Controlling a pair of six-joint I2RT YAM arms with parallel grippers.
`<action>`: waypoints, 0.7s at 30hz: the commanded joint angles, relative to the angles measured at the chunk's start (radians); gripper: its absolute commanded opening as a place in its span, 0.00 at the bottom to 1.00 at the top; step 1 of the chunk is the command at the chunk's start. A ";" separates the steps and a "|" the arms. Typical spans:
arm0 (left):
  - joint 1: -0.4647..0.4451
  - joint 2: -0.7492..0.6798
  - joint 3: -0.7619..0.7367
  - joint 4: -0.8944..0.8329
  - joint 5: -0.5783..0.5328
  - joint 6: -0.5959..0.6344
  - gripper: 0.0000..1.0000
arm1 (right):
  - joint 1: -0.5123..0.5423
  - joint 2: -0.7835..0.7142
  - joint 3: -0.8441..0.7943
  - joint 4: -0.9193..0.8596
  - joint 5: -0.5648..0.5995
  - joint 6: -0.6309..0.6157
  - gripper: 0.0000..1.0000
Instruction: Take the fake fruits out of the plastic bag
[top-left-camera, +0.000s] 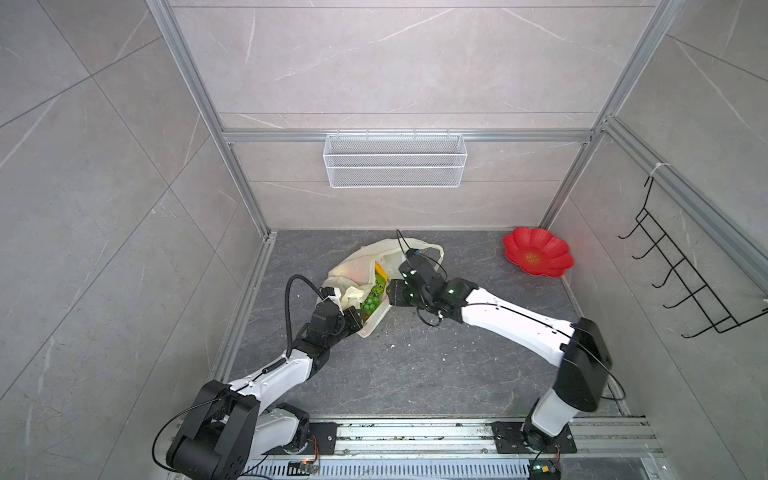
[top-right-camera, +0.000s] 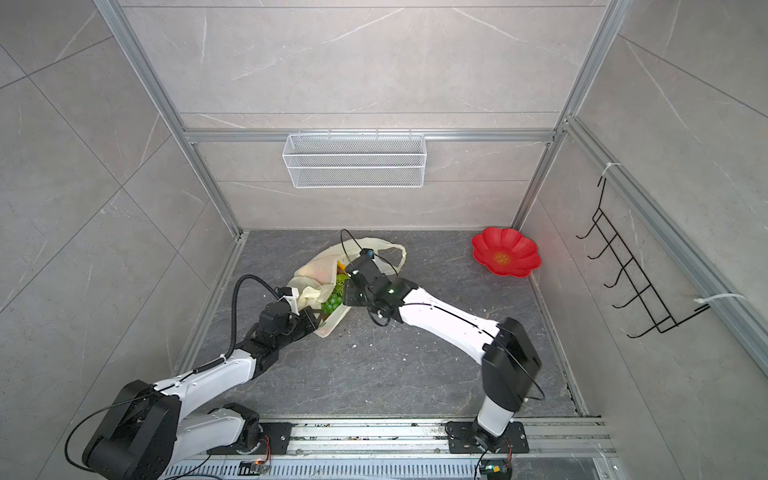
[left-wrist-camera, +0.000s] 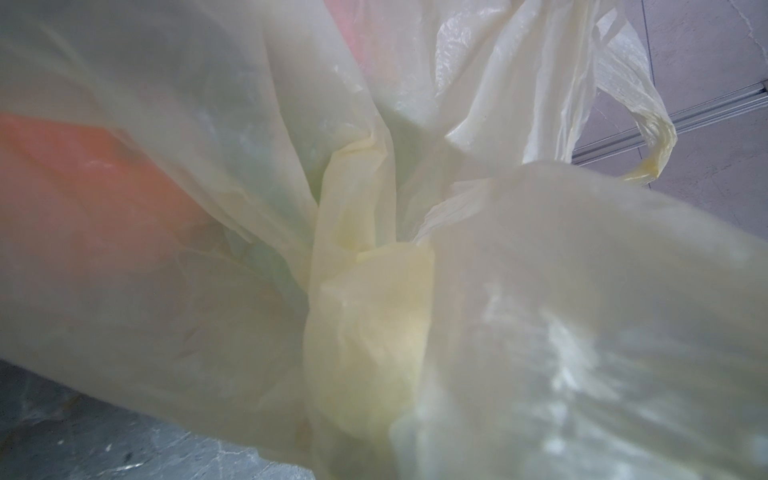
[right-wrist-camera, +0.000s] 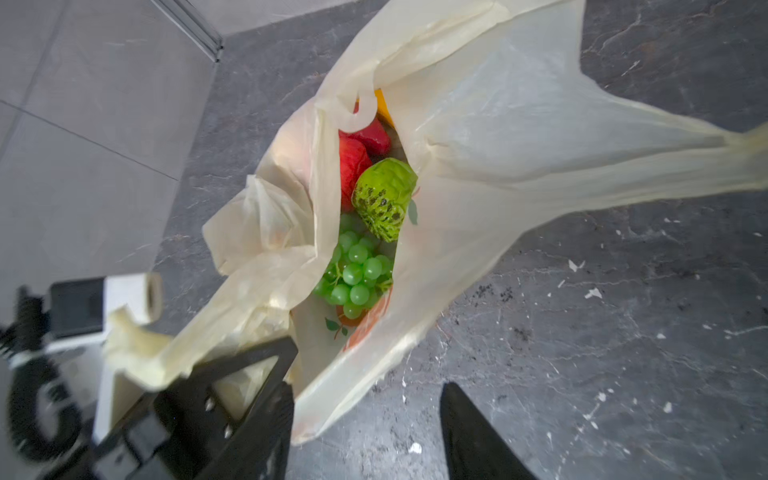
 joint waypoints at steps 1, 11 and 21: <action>-0.010 -0.019 -0.023 0.032 -0.036 0.008 0.00 | -0.007 0.143 0.123 -0.110 0.063 0.006 0.64; -0.014 -0.031 -0.056 0.044 0.005 -0.020 0.06 | -0.031 0.371 0.289 -0.206 0.117 0.034 0.66; -0.003 -0.140 0.008 -0.192 -0.010 -0.004 0.36 | -0.039 0.424 0.295 -0.117 -0.009 0.032 0.42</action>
